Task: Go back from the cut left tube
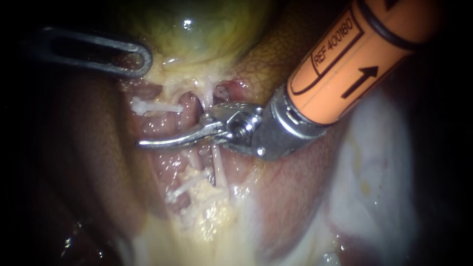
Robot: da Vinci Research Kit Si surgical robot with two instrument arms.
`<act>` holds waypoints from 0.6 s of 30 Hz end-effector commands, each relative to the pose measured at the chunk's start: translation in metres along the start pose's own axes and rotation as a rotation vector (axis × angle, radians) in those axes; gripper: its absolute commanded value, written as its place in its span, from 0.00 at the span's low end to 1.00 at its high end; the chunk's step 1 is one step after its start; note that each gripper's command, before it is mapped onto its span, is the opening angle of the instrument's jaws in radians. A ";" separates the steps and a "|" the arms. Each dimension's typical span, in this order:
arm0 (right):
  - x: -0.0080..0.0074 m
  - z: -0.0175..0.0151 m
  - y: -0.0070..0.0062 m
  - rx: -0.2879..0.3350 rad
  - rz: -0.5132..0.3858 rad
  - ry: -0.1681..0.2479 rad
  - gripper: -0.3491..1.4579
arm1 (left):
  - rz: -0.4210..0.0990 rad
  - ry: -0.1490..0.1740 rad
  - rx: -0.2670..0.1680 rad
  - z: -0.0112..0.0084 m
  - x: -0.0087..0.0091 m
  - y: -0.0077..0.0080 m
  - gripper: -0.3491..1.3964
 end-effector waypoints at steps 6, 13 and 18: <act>0.0001 0.0002 0.0002 -0.001 0.000 0.001 0.02 | 0.000 0.000 0.000 0.0000 0.0000 -0.0001 0.00; -0.0005 0.0006 0.0003 -0.056 -0.063 0.033 0.83 | 0.000 0.000 0.000 -0.0001 0.0000 -0.0001 0.00; -0.0019 0.0009 0.0000 -0.303 -0.209 0.156 0.98 | 0.000 0.000 0.000 -0.0002 0.0001 -0.0002 0.00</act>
